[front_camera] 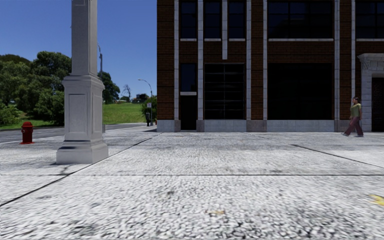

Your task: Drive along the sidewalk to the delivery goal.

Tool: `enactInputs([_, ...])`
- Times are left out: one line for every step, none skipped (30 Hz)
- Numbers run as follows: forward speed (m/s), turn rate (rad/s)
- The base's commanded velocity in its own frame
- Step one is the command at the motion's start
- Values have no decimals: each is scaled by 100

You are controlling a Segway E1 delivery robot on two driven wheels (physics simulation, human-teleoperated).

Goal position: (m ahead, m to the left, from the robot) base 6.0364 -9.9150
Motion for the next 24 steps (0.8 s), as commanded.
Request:
enactInputs([200,0])
enactInputs([200,0])
enactInputs([200,0])
enactInputs([200,0])
enactInputs([200,0])
enactInputs([200,0])
enactInputs([200,0])
enactInputs([200,0])
enactInputs([200,0])
enactInputs([200,0])
enactInputs([200,0])
enactInputs([200,0])
enactInputs([200,0])
enactInputs([200,0])
enactInputs([200,-5])
enactInputs([200,-48])
enactInputs([200,-62])
enactInputs([200,-62])
enactInputs([200,-83])
enactInputs([200,-101])
enactInputs([200,-110])
enactInputs([200,-111])
enactInputs([200,-111])
enactInputs([200,-111])
